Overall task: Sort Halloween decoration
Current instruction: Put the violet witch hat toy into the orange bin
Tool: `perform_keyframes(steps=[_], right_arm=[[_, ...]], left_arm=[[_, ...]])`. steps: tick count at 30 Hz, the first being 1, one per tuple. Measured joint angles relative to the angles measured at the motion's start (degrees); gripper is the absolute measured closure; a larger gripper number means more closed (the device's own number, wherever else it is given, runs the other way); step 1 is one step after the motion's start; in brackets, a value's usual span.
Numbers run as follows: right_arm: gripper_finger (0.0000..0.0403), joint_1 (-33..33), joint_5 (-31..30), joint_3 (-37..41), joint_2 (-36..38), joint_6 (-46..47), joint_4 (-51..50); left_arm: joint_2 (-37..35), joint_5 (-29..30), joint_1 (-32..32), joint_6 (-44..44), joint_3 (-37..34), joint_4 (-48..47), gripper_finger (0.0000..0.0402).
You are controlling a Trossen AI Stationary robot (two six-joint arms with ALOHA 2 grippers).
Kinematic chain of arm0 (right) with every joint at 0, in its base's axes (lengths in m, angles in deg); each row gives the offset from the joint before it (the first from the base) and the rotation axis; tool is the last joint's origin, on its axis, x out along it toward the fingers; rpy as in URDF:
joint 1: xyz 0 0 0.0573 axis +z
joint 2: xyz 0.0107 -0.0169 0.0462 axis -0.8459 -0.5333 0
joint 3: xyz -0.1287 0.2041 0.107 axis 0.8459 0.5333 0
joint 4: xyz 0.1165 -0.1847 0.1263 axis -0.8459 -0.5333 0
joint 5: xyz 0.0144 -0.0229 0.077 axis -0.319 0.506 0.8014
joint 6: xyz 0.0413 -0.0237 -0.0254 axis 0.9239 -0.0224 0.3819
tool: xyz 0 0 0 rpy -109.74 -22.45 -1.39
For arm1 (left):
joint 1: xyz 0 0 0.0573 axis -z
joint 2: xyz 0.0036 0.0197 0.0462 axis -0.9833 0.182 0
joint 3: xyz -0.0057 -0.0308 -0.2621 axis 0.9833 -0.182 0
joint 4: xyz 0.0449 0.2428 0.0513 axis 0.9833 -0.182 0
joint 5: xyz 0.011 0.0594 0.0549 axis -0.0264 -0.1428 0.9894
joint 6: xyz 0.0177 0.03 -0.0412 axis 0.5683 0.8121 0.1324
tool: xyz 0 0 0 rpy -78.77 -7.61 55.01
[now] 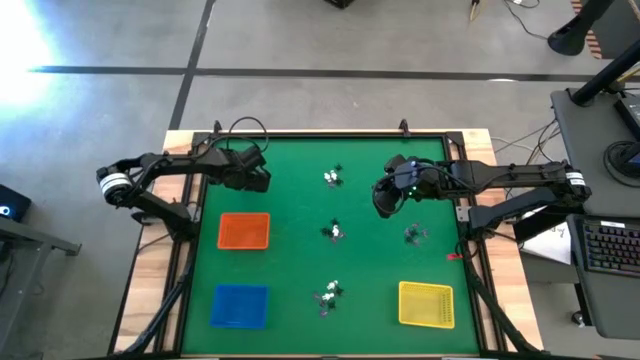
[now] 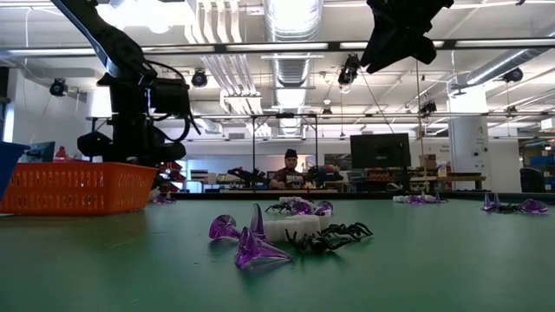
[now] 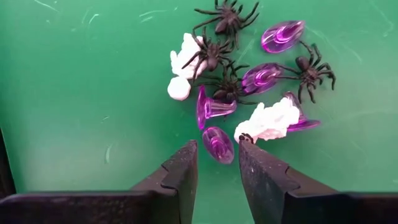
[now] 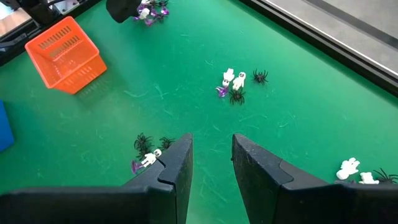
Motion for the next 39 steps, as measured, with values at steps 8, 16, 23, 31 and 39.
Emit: perform_keyframes(steps=[8,16,23,31,39], right_arm=[[0.0298,0.0,0.0,0.0,0.0,0.0,0.0],[0.0298,0.0,0.0,0.0,0.0,-0.1,0.0],[0.0298,0.0,0.0,0.0,0.0,-0.1,0.0],[0.0298,0.0,0.0,0.0,0.0,0.0,0.0],[0.0298,0.0,0.0,0.0,0.0,0.0,0.0]], left_arm=[[0.0,0.1,0.0,0.1,0.0,0.2,0.0325],[0.0,0.3,0.0,0.1,0.0,0.5,0.0325],[0.0,0.9,0.0,0.1,0.0,0.6,0.0326],[0.0,0.7,0.0,0.3,0.0,0.5,0.0326],[0.0,0.2,0.0,0.8,0.0,0.4,0.0368]])
